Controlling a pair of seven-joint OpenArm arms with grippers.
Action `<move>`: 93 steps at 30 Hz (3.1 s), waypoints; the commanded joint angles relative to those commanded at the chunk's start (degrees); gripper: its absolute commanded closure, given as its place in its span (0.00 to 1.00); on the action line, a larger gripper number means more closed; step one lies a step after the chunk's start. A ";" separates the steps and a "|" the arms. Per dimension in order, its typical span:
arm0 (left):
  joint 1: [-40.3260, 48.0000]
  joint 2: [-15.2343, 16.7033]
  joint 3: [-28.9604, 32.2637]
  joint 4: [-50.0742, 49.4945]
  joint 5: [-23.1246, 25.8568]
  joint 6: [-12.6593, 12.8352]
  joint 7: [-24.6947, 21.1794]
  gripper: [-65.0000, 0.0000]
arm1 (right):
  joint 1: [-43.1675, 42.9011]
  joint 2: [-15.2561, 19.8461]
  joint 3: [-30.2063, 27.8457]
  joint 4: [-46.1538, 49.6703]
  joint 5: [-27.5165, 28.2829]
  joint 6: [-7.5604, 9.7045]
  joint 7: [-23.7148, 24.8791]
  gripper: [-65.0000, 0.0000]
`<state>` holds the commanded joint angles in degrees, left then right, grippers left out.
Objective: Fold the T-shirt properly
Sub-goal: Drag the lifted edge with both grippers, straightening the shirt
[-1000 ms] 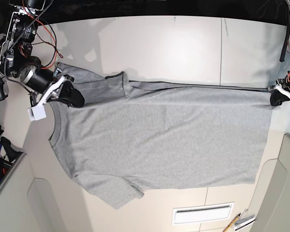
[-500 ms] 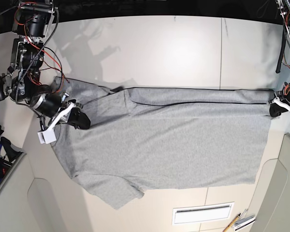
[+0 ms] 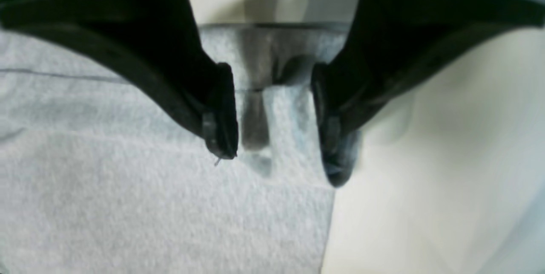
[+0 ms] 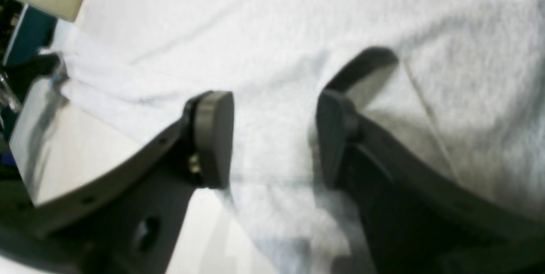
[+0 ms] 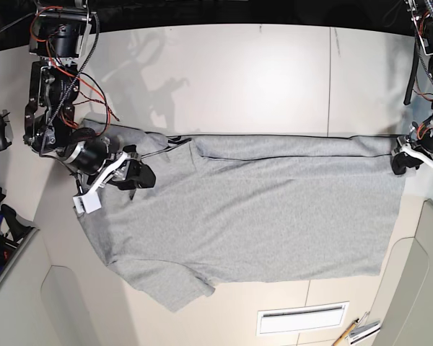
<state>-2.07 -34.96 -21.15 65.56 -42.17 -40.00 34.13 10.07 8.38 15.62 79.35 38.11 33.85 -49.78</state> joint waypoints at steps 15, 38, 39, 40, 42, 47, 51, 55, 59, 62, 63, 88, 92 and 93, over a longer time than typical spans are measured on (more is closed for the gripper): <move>3.23 -0.13 -12.74 0.02 -15.65 0.00 13.90 0.37 | -10.16 5.73 20.72 7.87 6.75 0.02 -5.75 0.30; 3.96 3.72 -11.96 -4.57 -8.72 0.00 10.67 0.26 | -13.03 3.10 14.51 -1.36 6.80 0.09 -1.18 0.30; 3.98 3.76 -11.08 -4.57 -9.03 0.00 10.67 0.26 | -12.37 2.45 13.99 -1.36 6.49 0.07 -1.18 0.30; 3.98 3.89 -10.14 -4.57 -9.03 0.00 10.64 0.26 | -11.61 1.79 13.60 -1.36 6.12 0.07 -1.09 0.30; 3.96 4.07 -8.09 -4.57 -9.03 0.00 10.01 0.26 | -10.54 0.57 13.51 -1.38 5.31 0.02 -1.03 0.30; 3.43 4.94 -7.04 -4.57 -8.81 0.00 9.16 0.27 | -9.55 -0.48 13.51 -1.36 5.05 0.02 -0.98 0.32; 3.02 4.94 -7.04 -4.57 -7.45 0.00 9.16 0.71 | -9.57 -0.50 13.51 -1.36 4.76 0.02 -0.94 0.82; 2.99 4.92 -7.04 -4.52 -7.76 0.00 9.20 1.00 | -8.96 -0.50 13.51 -1.36 4.79 0.04 -0.83 1.00; 2.86 4.44 -7.06 -3.50 -7.76 0.00 11.34 1.00 | -8.52 -0.48 13.51 -0.42 6.01 0.07 -2.43 1.00; 3.04 3.76 -7.06 -0.20 -8.13 0.00 15.02 1.00 | -8.92 -0.46 13.51 0.92 7.32 0.52 -5.29 1.00; 3.08 3.52 -7.06 1.29 -8.76 0.00 16.92 1.00 | -9.27 -0.44 13.57 1.38 7.56 0.52 -6.25 1.00; 29.27 -1.05 -9.22 22.14 -15.47 0.00 23.21 1.00 | -28.59 10.05 19.28 10.01 19.58 2.03 -14.80 1.00; 30.99 -1.05 -9.22 22.14 -16.33 0.00 24.39 1.00 | -31.19 11.43 20.06 12.09 19.56 1.99 -14.80 1.00; 30.99 -1.03 -9.22 22.14 -17.46 0.00 25.70 1.00 | -31.56 11.69 20.06 12.44 19.56 1.99 -14.78 1.00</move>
<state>28.93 -35.99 -30.37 87.70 -59.64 -40.00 59.83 -21.50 20.08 35.68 91.79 57.67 35.83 -64.55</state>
